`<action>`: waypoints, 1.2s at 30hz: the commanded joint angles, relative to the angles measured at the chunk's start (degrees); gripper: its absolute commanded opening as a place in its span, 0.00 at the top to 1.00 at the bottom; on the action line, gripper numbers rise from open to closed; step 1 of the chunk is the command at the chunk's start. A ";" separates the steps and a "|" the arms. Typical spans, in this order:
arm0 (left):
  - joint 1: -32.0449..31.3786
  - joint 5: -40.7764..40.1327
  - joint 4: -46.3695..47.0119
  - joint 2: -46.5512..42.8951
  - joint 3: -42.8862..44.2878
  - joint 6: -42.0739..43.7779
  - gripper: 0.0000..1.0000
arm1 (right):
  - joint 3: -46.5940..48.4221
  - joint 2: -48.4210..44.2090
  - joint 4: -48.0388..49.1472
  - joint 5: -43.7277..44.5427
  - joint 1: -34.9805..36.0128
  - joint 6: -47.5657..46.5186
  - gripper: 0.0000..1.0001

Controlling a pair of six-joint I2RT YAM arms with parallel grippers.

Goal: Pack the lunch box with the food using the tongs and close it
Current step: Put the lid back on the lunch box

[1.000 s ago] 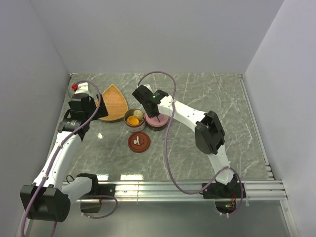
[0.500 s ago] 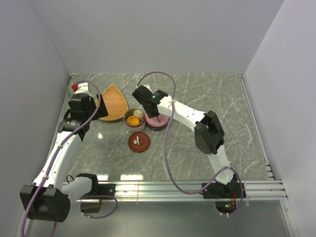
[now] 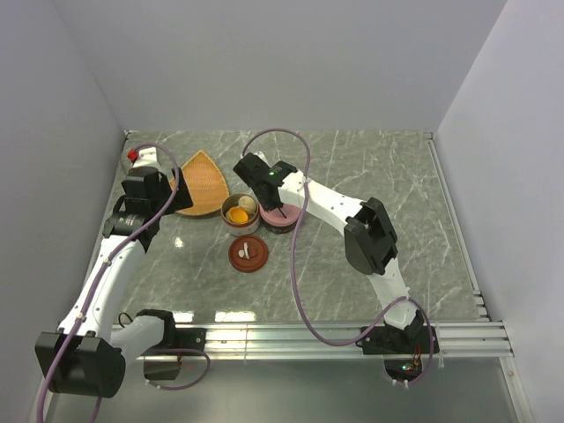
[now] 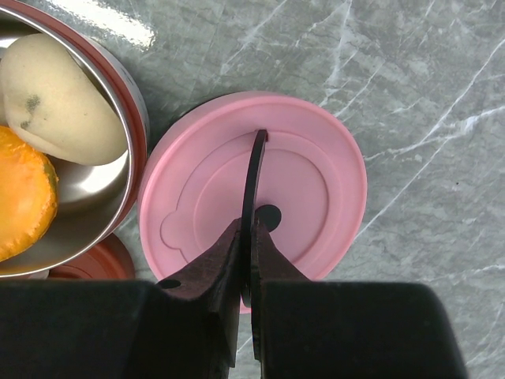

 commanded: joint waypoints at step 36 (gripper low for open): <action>-0.30 0.59 1.54 -1.57 -0.48 0.75 0.01 | -14.75 -0.51 2.16 0.13 -4.89 1.21 0.96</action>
